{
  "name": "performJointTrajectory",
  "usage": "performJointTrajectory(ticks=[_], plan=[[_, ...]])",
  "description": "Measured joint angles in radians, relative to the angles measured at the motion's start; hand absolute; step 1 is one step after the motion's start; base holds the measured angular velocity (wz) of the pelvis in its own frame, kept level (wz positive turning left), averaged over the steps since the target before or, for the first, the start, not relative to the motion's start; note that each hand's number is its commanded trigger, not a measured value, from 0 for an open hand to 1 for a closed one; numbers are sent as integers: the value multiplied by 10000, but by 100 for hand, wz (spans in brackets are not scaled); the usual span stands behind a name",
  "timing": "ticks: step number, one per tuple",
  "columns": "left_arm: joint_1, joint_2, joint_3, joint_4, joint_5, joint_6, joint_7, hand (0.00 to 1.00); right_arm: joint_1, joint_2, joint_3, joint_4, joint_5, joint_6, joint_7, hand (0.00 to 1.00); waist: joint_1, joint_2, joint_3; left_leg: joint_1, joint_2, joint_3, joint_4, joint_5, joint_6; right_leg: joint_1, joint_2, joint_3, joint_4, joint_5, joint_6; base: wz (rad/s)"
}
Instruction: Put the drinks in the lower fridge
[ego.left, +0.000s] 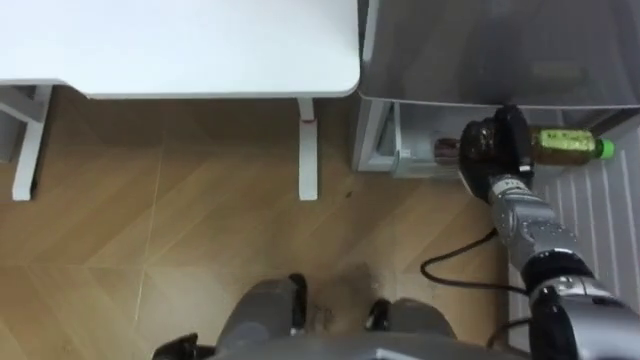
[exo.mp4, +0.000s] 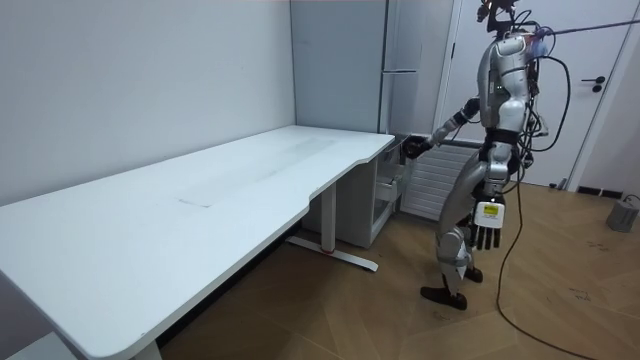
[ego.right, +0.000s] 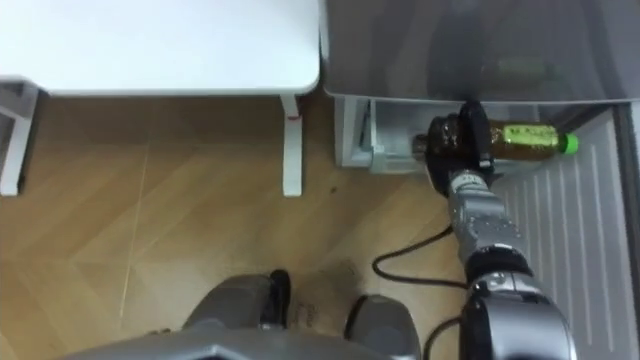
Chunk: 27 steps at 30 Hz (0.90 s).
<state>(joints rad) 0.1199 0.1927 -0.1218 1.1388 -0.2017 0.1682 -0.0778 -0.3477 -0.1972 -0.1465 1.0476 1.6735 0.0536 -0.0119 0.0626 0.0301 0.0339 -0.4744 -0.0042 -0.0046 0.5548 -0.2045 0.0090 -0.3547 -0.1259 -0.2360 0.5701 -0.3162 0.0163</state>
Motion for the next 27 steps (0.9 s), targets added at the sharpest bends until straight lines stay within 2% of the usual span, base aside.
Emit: performJointTrajectory(ticks=[4, 7, 10, 12, 15, 20, 23, 24, 25, 26, 27], plan=[[-282, 111, 5, -12, -6, -33, 144, 0, -506, -211, -184, 557, -301, 56, -36, 100, 289, -43, 36, -1078, -177, -6, 585, 27, -28, -1249, -350, 34, 1276, -401, -110, 12], [-406, 160, 6, -24, -6, -37, 317, 0, -990, -444, -183, 985, -488, 158, -51, 100, 303, -123, 81, -1491, -293, -27, 826, 71, -43, -1755, -565, -15, 1796, -582, -176, 16], [-460, 183, 15, -181, 2, -47, 518, 0, -1673, -834, -180, 1199, -658, 339, -45, 100, 446, -220, 122, -2060, -273, 13, 1209, 70, -55, -2354, -653, -33, 2244, -663, -299, 1], [-585, 242, 8, -205, -6, -201, 671, 0, -2134, -1253, -172, 1248, -713, 359, -117, 100, 548, -356, 160, -2536, -292, 11, 1521, 60, -70, -2814, -723, -14, 2631, -755, -349, 9], [-632, 435, -49, -188, -1, -237, 712, 0, -2230, -1356, -157, 1373, -828, 355, -102, 100, 533, -562, 218, -2871, -351, 4, 1738, 48, -87, -3167, -802, 2, 3022, -925, -362, 10], [-778, 640, -520, -203, -9, -254, 727, 0, -2655, -1510, 105, 1400, -1279, 369, -221, 100, 569, -624, 216, -3438, -371, 18, 2151, 7, -119, -3789, -850, 133, 3585, -1071, -388, 3], [-808, 685, -590, -216, -7, -259, 735, 0, -3062, -1544, 331, 1397, -1514, 375, -341, 100, 647, -621, 210, -3891, -254, 69, 2555, -73, -141, -4216, -832, 163, 3929, -1131, -491, -4], [-807, 692, -591, -216, -12, -260, 734, 0, -3103, -1588, 429, 1375, -1527, 362, -347, 76, 728, -624, 204, -4046, -223, 60, 2769, -146, -160, -4356, -828, 160, 4106, -1182, -529, -6], [-802, 701, -590, -216, -16, -261, 735, 0, -3102, -1600, 467, 1367, -1526, 354, -347, 25, 767, -629, 202, -4103, -217, 59, 2867, -191, -167, -4405, -835, 162, 4197, -1224, -540, 0], [-792, 710, -590, -218, -15, -260, 739, 0, -3106, -1612, 478, 1326, -1533, 352, -348, 0, 811, -630, 196, -4215, -211, 48, 3051, -260, -171, -4497, -844, 162, 4363, -1299, -553, 4], [-792, 714, -590, -218, -15, -258, 750, 0, -3111, -1611, 484, 1271, -1532, 353, -349, 0, 835, -629, 196, -4297, -215, 44, 3193, -316, -170, -4556, -866, 160, 4495, -1367, -552, 5]])
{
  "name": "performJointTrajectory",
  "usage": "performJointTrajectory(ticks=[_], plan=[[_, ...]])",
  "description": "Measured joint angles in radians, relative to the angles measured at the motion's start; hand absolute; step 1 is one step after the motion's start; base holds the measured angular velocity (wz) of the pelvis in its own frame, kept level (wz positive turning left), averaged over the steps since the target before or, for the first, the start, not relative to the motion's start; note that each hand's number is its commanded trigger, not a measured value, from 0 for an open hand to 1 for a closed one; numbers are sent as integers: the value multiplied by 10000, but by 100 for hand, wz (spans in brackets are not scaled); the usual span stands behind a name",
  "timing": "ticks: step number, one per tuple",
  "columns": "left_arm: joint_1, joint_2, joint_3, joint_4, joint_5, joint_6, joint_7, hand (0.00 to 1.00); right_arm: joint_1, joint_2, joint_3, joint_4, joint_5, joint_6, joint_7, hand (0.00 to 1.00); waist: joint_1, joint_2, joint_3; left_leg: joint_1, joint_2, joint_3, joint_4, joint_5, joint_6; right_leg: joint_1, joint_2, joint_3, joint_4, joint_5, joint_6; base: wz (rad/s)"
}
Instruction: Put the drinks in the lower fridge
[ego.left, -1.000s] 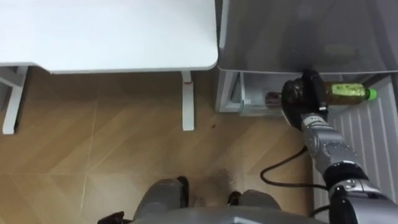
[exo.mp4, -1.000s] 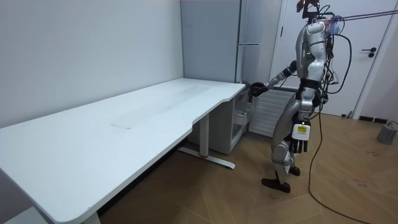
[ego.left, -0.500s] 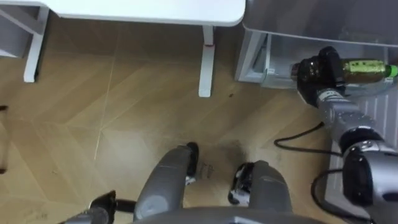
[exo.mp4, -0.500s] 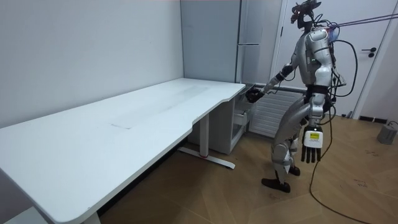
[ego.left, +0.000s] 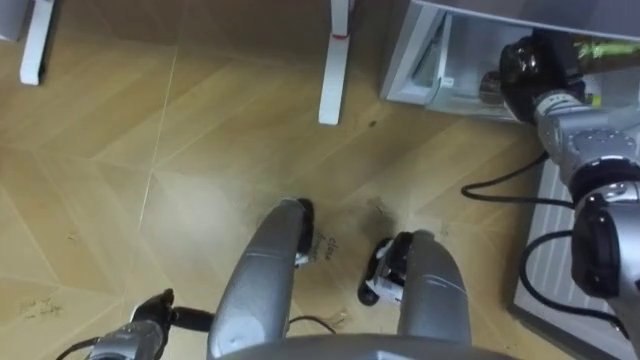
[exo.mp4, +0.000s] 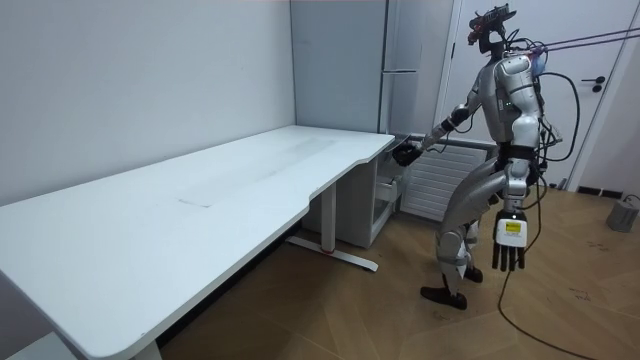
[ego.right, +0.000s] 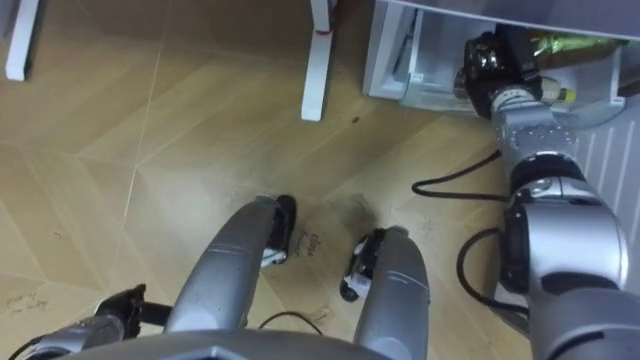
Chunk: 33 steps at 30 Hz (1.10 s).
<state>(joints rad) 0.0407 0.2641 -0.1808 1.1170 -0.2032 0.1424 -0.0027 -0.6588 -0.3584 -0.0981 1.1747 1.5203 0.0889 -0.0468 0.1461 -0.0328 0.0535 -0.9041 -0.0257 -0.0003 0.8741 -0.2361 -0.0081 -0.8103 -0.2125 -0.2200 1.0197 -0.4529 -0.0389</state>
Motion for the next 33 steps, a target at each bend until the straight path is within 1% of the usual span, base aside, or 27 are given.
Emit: performJointTrajectory(ticks=[2, 4, 7, 13, 17, 24, 28, 29, 30, 33], plan=[[4, -1, 0, 2, 0, -3, 0, 0, -93, 0, -2, -11, -97, 0, -26, 0, 26, 2, -5, -97, -8, -3, 146, -52, 7, -67, -27, 7, 143, -53, 1, 2], [79, -1, 6, 3, -3, -69, 1, 0, -173, -10, -25, -11, -346, -1, -232, 0, 21, 9, -10, -121, -37, -1, 287, -114, 29, -70, -128, 2, 263, -83, 1, 0], [172, 0, 21, -3, 0, -125, -1, 0, -205, -85, -25, -11, -435, -3, -420, 0, 12, 12, -12, -122, -48, 17, 304, -121, 41, -59, -127, -3, 273, -85, 5, 0], [408, 4, 21, -225, 1, -110, -81, 0, -236, -169, -24, -11, -705, 12, -466, 0, 0, 33, -25, -106, -35, 18, 300, -122, 43, -42, -137, -14, 271, -85, 5, 0], [544, 4, 19, -386, 12, -106, -95, 0, -263, -341, -10, -9, -775, 116, -479, 0, 21, 43, -31, -101, -28, 17, 270, -120, 41, -34, -127, -15, 231, -85, 5, 0], [555, 39, 7, -421, -2, -80, -94, 0, -280, -351, -7, 48, -709, 360, -549, 0, 57, 55, -37, -49, -19, 34, 233, -121, 42, -17, -121, 4, 206, -84, 6, 0], [554, 36, 4, -449, -1, 12, -99, 0, -277, -353, 9, 47, -720, 392, -468, 0, 77, 147, -93, 105, 38, 51, 123, -114, 37, 137, -105, -30, 31, -35, 3, -5], [552, 32, 4, -445, -4, 13, -98, 0, -273, -352, 21, 48, -720, 445, -467, 0, 77, 207, -114, 171, 72, 52, 61, -109, 39, 218, -60, -44, -82, 19, 5, -12], [551, 35, 10, -435, -1, 13, -87, 0, -260, -346, 120, 49, -718, 448, -466, 0, 108, 244, -120, 275, 127, 86, -35, -103, 48, 318, 16, -23, -226, 90, 19, -12], [549, 34, 3, -413, -4, 12, -79, 0, -117, -348, 385, 51, -715, 446, -359, 0, 117, 281, -117, 658, 125, 170, -429, -32, 84, 649, 81, -25, -601, 224, 61, -7]])
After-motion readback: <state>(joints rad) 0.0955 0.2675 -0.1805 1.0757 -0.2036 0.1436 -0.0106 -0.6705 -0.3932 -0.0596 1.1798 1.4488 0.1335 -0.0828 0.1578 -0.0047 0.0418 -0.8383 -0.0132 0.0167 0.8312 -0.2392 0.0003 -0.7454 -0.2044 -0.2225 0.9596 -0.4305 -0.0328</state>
